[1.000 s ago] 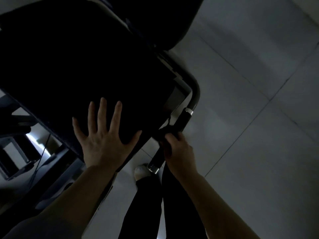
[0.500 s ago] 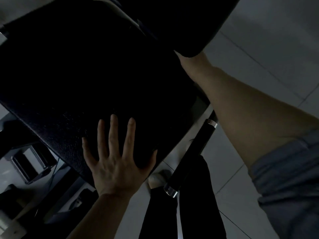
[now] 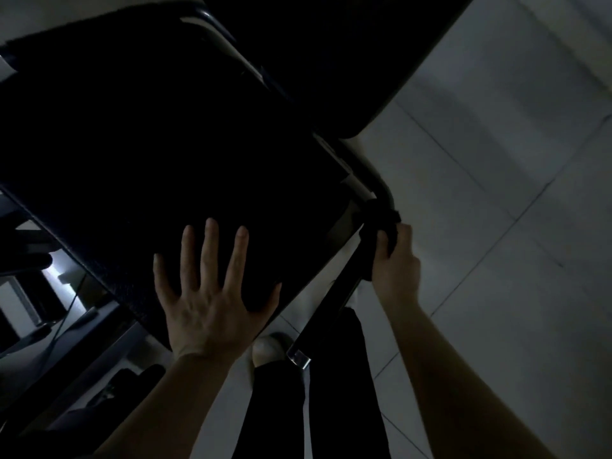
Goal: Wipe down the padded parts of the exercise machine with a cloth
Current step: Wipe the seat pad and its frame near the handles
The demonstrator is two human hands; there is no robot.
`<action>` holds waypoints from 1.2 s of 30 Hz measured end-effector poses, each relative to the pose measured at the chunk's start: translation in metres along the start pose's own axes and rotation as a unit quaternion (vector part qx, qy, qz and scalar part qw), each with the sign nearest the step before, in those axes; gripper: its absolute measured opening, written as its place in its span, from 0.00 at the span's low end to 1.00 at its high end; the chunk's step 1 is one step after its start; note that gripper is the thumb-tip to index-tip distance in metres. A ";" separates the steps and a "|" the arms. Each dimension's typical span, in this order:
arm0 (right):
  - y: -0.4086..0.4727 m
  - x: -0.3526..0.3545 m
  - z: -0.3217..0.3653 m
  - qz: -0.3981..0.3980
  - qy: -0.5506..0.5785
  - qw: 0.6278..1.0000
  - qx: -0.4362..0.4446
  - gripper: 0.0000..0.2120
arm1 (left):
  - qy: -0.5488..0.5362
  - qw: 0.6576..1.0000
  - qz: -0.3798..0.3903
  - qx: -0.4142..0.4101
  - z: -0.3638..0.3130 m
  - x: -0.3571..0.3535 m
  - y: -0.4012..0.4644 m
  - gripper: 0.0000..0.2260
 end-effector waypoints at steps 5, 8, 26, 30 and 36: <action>-0.023 0.021 0.016 0.124 -0.054 0.991 -0.016 0.14 | -0.035 0.998 0.047 -0.002 0.002 0.009 0.002 0.38; -0.051 0.031 0.049 0.167 -0.045 0.985 0.016 0.15 | -0.098 0.994 0.054 -0.013 0.007 0.018 0.000 0.35; 0.036 -0.104 0.411 0.207 -0.060 0.867 0.450 0.21 | -0.169 0.924 -0.002 0.344 0.175 0.062 0.211 0.25; 0.069 -0.162 0.469 0.274 -0.081 0.840 0.460 0.19 | -0.157 0.919 0.008 0.363 0.174 0.054 0.213 0.26; 0.083 -0.251 0.493 0.391 -0.291 0.724 0.488 0.23 | -0.160 0.921 0.011 0.356 0.174 0.058 0.214 0.27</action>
Point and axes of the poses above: each hand's wrist, its own y-axis towards the middle knuckle, its own x-axis out of the back of the hand, z = x × y, the point moved 1 cm from there along y, towards the middle knuckle, and after that the axes turned 4 degrees about z, right-handed, at the moved point
